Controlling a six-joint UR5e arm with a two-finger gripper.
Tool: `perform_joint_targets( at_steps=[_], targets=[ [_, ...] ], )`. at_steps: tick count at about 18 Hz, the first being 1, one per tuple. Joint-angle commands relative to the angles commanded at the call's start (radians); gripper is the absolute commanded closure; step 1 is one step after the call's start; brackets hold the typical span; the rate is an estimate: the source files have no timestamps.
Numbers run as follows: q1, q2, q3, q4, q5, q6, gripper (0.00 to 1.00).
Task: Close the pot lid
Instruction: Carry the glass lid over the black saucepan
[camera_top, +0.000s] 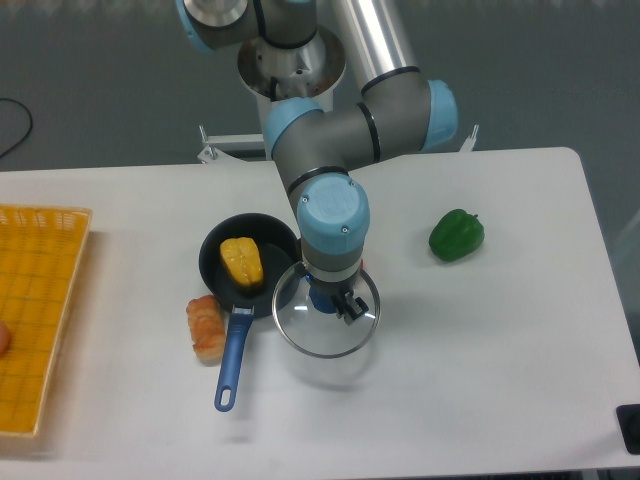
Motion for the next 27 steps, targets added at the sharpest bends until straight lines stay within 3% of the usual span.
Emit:
perform_joint_targets(
  at_steps=[18,27],
  targets=[
    [-0.144,0.089,-0.117,0.002,0.015,-0.011,0.4],
    [-0.164,0.111,-0.158,0.002,0.02,-0.005,0.4]
  ],
)
